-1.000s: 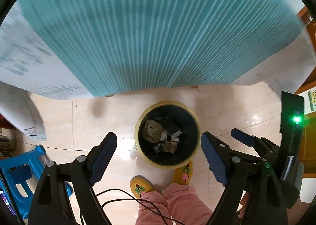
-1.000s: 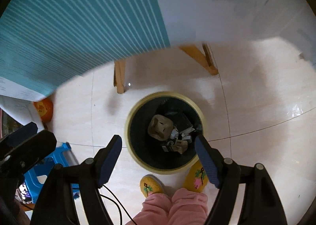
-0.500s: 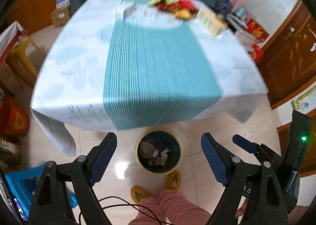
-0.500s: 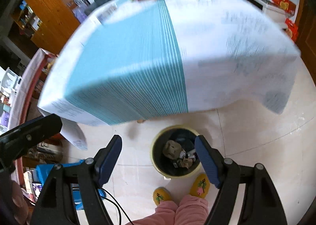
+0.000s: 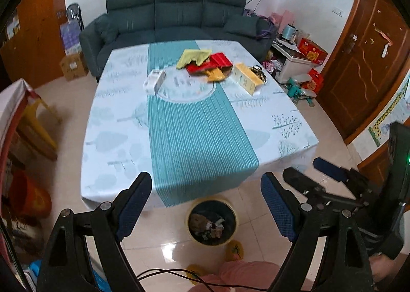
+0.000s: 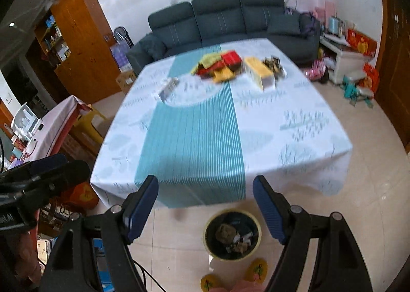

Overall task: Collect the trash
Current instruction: 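Raise both tools and move back over the wrappers on the table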

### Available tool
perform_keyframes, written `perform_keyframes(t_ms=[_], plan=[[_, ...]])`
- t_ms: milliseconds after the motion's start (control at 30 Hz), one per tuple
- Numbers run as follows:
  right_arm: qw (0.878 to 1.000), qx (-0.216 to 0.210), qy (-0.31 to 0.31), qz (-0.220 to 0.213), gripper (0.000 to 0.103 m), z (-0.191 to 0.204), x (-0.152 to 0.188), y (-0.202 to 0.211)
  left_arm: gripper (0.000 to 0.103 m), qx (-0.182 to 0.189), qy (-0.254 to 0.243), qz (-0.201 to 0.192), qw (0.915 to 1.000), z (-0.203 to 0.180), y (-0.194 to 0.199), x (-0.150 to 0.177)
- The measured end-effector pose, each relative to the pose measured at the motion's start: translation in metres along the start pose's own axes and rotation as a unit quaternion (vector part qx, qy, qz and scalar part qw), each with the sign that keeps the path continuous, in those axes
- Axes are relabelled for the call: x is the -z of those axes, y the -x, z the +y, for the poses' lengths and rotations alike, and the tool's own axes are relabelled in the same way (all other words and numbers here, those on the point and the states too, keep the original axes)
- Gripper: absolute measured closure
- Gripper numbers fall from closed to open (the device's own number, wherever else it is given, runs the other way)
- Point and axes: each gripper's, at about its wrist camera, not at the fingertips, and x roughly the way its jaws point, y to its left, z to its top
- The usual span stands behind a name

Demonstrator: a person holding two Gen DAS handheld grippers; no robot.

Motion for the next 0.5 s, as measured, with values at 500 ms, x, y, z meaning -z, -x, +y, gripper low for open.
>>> perform_keyframes(t_ms=[500], plan=[[1.0, -0.009, -0.006, 0.012, 0.031, -0.009, -0.077, -0.033, 0.021, -0.025, 0.0, 0.004, 0.9997, 0.01, -0.042, -0.064]])
